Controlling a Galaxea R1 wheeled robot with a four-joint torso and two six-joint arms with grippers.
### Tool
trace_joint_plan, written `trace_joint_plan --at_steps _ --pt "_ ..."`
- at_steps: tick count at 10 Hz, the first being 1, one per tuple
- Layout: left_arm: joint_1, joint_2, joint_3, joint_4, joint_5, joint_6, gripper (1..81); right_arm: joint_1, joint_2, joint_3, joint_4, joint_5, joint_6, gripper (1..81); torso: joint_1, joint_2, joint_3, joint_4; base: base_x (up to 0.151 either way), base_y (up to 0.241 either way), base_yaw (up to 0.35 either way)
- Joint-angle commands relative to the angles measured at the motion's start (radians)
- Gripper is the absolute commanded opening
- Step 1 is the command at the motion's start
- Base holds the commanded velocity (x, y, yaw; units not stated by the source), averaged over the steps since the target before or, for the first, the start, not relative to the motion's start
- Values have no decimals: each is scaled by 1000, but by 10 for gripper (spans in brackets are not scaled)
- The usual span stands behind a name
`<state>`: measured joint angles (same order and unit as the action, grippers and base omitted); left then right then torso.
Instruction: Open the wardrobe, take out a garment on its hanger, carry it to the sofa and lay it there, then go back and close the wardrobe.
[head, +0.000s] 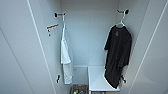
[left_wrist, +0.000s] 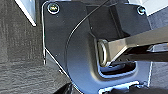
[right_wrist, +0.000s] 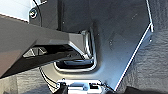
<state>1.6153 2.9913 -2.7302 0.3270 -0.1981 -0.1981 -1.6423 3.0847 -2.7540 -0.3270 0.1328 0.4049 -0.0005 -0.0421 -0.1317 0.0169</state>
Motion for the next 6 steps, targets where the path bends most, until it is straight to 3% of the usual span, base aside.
trace_joint_plan --at_steps 1,6 --pt "-18 -7 -2 10 51 5 811 26 5 2 -10 -52 -3 811 1 0 0 0 126 0 0" --pt "-18 -6 -2 10 57 5 811 31 4 2 -10 -53 -3 811 1 0 0 0 126 0 0"
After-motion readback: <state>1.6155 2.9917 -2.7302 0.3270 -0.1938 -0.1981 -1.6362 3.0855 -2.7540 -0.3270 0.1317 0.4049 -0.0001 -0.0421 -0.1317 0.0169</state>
